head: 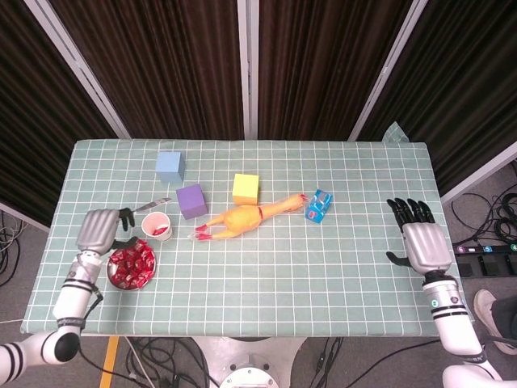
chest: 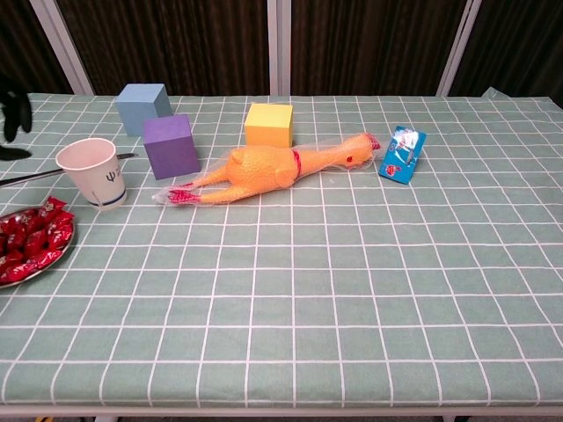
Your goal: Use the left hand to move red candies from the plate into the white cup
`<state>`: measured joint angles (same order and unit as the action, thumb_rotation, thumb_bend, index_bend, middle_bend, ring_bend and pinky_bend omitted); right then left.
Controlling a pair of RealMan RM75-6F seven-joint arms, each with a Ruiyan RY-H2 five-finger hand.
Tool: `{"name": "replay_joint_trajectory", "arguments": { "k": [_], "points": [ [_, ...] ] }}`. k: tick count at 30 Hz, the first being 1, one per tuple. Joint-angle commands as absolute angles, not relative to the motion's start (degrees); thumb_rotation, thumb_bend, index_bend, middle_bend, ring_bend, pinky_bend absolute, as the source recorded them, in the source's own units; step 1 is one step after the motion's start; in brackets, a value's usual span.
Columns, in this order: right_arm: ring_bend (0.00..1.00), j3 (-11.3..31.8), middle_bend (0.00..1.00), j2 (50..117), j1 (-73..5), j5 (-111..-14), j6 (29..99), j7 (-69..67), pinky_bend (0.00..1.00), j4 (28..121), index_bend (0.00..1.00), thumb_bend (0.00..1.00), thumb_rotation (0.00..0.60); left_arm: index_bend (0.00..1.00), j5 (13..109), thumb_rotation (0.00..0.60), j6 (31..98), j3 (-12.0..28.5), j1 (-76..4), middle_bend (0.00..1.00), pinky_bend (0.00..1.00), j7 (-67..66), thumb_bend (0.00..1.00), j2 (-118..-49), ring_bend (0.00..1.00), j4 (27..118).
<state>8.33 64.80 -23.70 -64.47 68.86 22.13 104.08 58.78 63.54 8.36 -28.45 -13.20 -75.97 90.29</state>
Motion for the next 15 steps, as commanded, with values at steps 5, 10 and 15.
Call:
{"name": "replay_joint_trajectory", "arguments": {
  "k": [5, 10, 15],
  "points": [
    [0.0, 8.4, 0.07, 65.2, -24.4, -65.4, 68.7, 22.8, 0.0, 104.9, 0.01, 0.1, 0.6, 0.53, 58.2, 0.6, 61.5, 3.5, -24.8, 0.63, 0.97, -12.4, 0.09, -72.2, 0.91, 92.3],
    [0.0, 8.5, 0.07, 65.3, -24.5, -65.9, 69.3, 23.3, 0.0, 105.8, 0.01, 0.1, 0.6, 0.53, 58.3, 0.6, 58.8, 2.1, -25.3, 0.63, 0.98, -13.9, 0.09, -72.9, 0.91, 92.0],
    [0.0, 8.3, 0.07, 65.1, -24.2, -66.1, 70.1, 23.9, 0.0, 106.6, 0.01, 0.1, 0.6, 0.53, 57.1, 0.6, 54.8, 1.4, -26.8, 0.61, 0.98, -15.3, 0.09, -73.8, 0.91, 91.4]
  ]
}}
